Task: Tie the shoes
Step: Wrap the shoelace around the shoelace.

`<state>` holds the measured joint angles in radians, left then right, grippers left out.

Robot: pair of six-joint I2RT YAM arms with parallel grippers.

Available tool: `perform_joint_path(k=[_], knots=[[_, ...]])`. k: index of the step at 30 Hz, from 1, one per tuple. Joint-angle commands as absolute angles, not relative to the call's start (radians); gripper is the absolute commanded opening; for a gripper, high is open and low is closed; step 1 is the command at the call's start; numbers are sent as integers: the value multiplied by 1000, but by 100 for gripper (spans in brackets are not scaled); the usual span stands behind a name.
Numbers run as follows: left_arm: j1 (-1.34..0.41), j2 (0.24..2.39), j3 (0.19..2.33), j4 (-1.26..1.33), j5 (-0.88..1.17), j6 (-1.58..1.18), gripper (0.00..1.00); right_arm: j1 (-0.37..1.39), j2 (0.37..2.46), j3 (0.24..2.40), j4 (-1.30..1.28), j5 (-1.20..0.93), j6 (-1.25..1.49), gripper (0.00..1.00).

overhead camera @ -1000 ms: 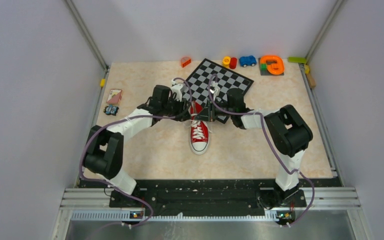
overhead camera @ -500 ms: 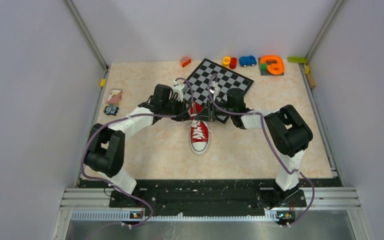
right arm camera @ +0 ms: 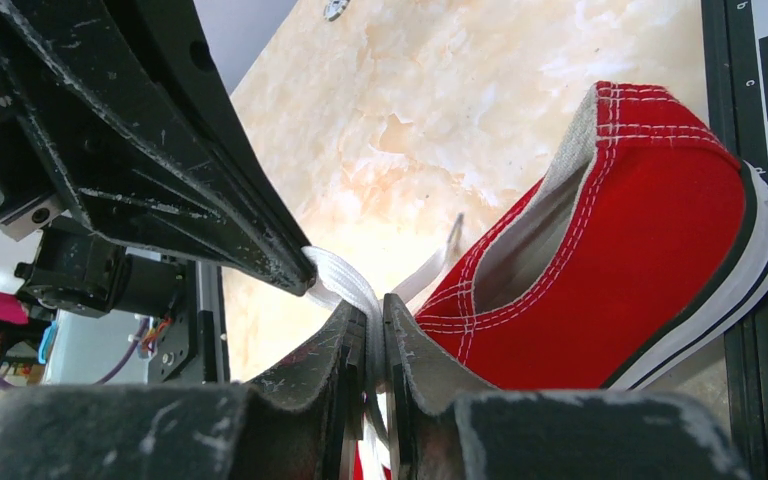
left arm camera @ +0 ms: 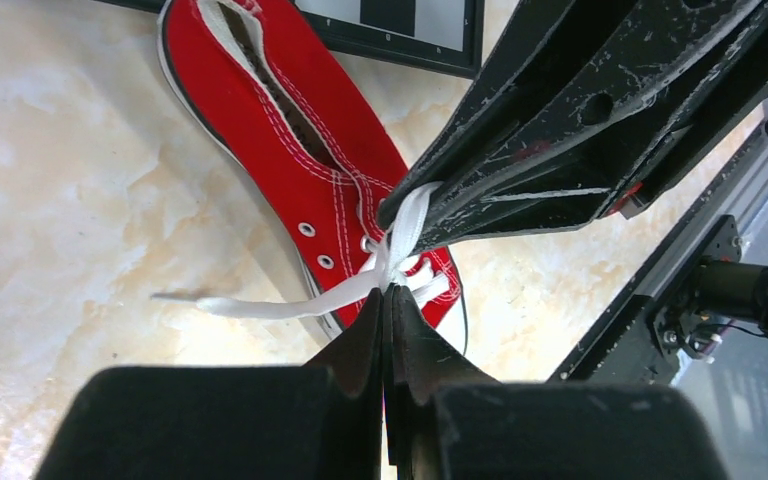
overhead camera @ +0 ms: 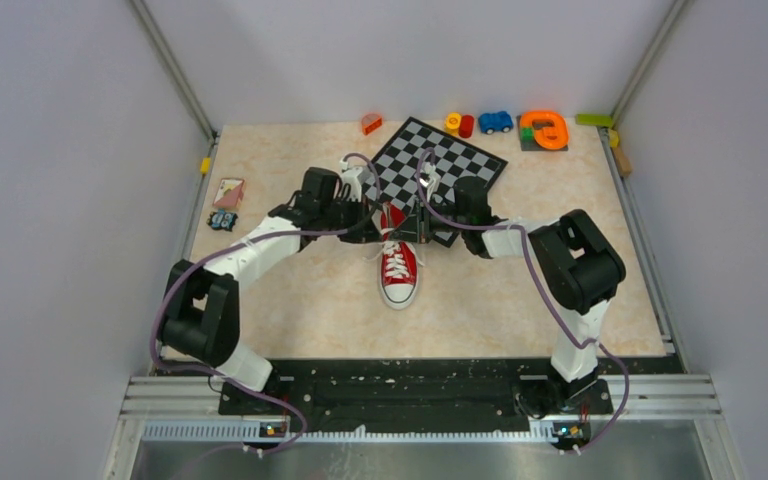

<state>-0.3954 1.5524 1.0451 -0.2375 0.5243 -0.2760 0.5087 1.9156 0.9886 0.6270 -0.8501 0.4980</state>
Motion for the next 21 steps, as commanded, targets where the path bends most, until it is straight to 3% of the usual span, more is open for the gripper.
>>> perform_joint_path(k=[1, 10, 21], knots=[[-416, 1524, 1047, -267, 556, -365, 0, 515, 1871, 989, 670, -854, 482, 12], [-498, 1544, 1010, -171, 537, -564, 0, 515, 1868, 988, 669, -856, 483, 12], [-508, 1609, 1028, -162, 325, -523, 0, 515, 1861, 982, 679, -855, 498, 12]])
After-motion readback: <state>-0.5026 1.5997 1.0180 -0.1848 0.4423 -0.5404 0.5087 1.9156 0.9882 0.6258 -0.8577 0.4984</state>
